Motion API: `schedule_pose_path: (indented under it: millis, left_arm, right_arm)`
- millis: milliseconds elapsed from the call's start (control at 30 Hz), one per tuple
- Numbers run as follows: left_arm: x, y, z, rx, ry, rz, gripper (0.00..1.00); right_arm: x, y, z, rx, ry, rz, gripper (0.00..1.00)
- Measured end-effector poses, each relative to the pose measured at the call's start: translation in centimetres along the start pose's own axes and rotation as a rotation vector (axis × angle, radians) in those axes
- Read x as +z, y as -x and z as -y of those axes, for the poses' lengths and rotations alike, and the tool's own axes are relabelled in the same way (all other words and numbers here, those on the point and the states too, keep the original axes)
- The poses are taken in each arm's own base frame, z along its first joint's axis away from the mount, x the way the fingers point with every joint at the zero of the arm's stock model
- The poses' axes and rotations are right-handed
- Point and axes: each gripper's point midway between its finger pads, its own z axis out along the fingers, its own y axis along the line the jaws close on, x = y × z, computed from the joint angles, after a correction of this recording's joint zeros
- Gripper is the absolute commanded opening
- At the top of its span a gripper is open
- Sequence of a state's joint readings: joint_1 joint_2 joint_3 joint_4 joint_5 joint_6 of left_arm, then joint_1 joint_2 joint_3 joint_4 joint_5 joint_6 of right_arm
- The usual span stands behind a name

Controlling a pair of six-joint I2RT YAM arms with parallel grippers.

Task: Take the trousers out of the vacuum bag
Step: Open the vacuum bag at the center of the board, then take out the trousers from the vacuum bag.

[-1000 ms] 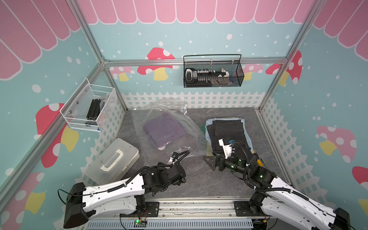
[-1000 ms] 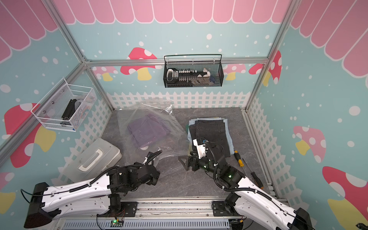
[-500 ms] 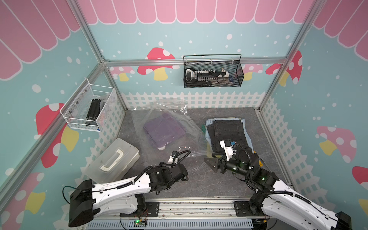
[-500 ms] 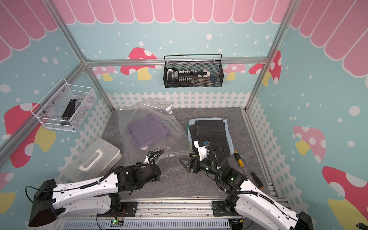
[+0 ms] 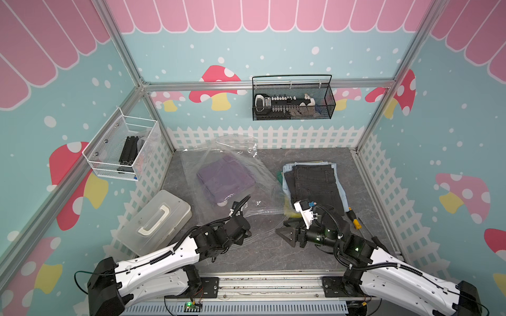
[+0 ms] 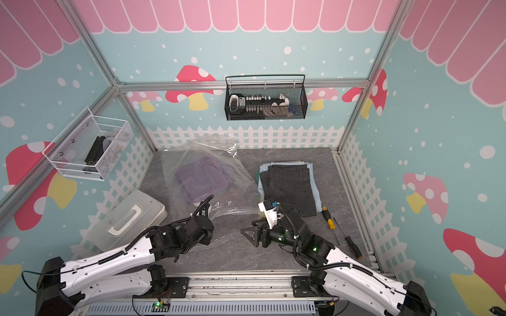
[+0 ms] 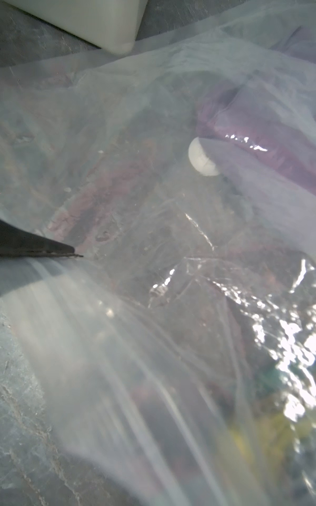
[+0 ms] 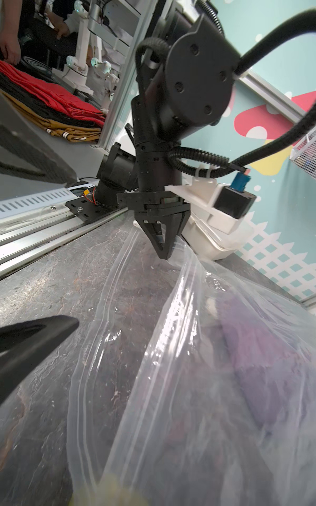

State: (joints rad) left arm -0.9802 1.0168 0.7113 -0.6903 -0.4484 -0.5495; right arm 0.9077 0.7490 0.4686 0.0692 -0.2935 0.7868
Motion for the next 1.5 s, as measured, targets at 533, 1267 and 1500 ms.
schedule_pose_path:
  millis: [533, 1267, 1500]
  left_arm:
    - [-0.9, 2.3, 1.8, 0.043, -0.062, -0.055, 0.00]
    - [-2.1, 5.5, 1.0, 0.098, -0.171, -0.100, 0.00]
    - [-2.0, 6.1, 1.1, 0.091, -0.224, -0.088, 0.00]
  right_arm:
    - [4.2, -4.4, -2.1, -0.047, 0.006, -0.104, 0.62]
    - [14.5, -9.9, -2.4, -0.004, -0.107, -0.161, 0.37]
    - [17.9, -10.0, -1.5, 0.057, -0.153, -0.133, 0.34]
